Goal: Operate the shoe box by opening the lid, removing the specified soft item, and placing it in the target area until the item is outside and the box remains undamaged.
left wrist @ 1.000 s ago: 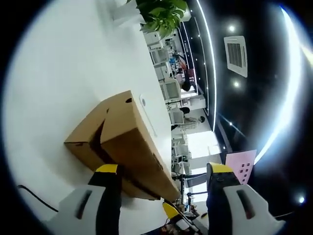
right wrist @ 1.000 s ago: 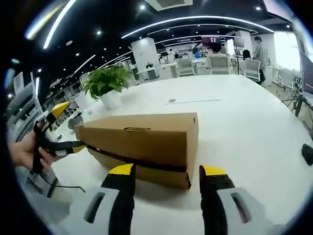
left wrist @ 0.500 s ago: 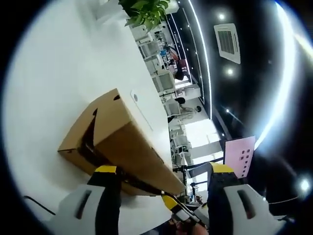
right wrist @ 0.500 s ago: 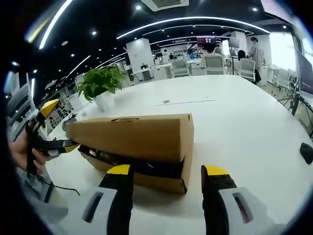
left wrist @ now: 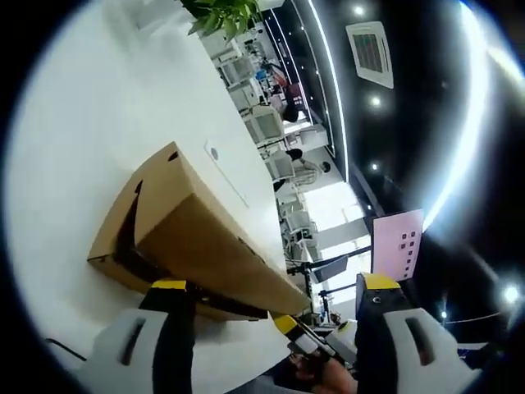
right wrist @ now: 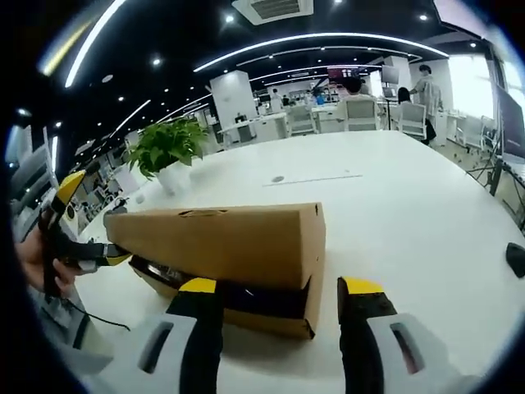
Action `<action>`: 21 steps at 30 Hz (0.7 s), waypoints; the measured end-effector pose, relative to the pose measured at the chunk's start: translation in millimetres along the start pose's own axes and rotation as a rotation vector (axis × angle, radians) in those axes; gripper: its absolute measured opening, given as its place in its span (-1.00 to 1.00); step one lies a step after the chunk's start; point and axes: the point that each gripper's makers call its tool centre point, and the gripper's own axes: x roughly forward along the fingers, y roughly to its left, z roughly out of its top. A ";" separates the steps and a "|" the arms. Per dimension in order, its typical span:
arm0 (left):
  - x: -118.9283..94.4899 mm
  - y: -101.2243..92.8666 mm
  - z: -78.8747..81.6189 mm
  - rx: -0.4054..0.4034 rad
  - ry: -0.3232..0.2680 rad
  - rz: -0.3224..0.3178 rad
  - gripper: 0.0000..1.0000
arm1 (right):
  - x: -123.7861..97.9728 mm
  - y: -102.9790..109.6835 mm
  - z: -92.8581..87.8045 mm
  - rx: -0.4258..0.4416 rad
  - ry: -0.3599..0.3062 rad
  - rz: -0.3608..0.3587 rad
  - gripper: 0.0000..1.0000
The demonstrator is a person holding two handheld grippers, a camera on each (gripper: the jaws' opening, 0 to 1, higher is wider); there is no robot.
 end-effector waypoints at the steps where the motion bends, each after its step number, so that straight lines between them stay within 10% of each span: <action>1: -0.4 -0.5 -0.6 0.008 0.003 0.001 0.66 | 0.7 0.5 0.1 0.001 -0.001 0.000 0.09; 21: -2.3 -11.8 -11.2 0.142 0.070 -0.053 0.82 | 9.4 2.7 8.2 -0.058 0.001 -0.019 0.10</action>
